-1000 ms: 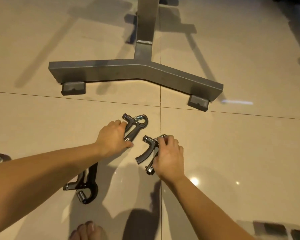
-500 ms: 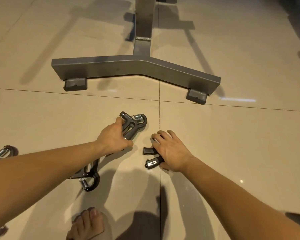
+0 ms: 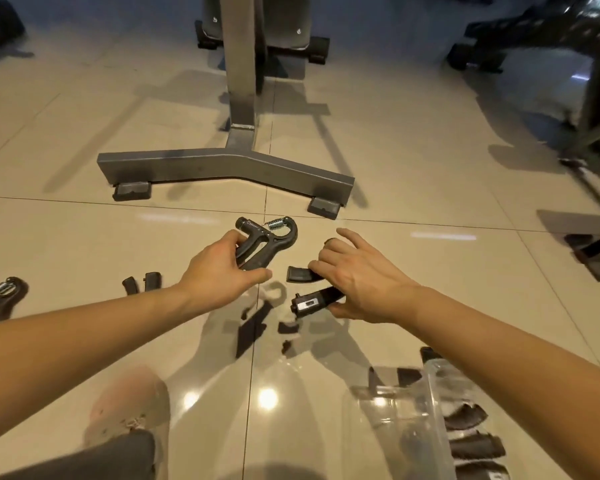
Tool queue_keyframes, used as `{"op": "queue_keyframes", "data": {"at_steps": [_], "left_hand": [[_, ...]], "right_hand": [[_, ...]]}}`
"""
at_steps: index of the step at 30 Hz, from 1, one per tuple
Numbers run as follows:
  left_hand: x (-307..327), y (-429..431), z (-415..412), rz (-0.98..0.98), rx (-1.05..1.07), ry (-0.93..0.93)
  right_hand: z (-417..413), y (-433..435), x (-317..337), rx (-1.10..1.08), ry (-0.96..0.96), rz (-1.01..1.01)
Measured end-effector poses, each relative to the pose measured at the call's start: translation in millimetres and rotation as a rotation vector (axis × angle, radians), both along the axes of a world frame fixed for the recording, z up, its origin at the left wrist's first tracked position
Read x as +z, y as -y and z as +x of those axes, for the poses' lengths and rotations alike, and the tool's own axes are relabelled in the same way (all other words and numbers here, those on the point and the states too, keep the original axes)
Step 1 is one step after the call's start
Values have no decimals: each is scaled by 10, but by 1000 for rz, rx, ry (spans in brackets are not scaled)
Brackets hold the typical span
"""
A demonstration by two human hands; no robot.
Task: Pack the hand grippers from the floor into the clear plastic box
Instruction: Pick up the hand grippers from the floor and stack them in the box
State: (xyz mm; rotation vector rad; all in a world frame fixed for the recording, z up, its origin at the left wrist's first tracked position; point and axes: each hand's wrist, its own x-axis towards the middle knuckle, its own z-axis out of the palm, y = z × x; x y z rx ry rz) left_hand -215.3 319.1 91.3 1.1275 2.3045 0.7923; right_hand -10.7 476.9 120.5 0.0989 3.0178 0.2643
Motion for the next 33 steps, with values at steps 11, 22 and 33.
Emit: {"op": "queue_keyframes", "data": {"at_steps": [11, 22, 33], "left_hand": [[759, 327, 1711, -140, -264, -198], [775, 206, 2986, -279, -235, -122], [1442, 388, 3370, -361, -207, -157]], "right_hand": [[2039, 4, 669, -18, 6, 72], [3126, -37, 390, -21, 117, 16], [3388, 45, 684, 98, 121, 36]]}}
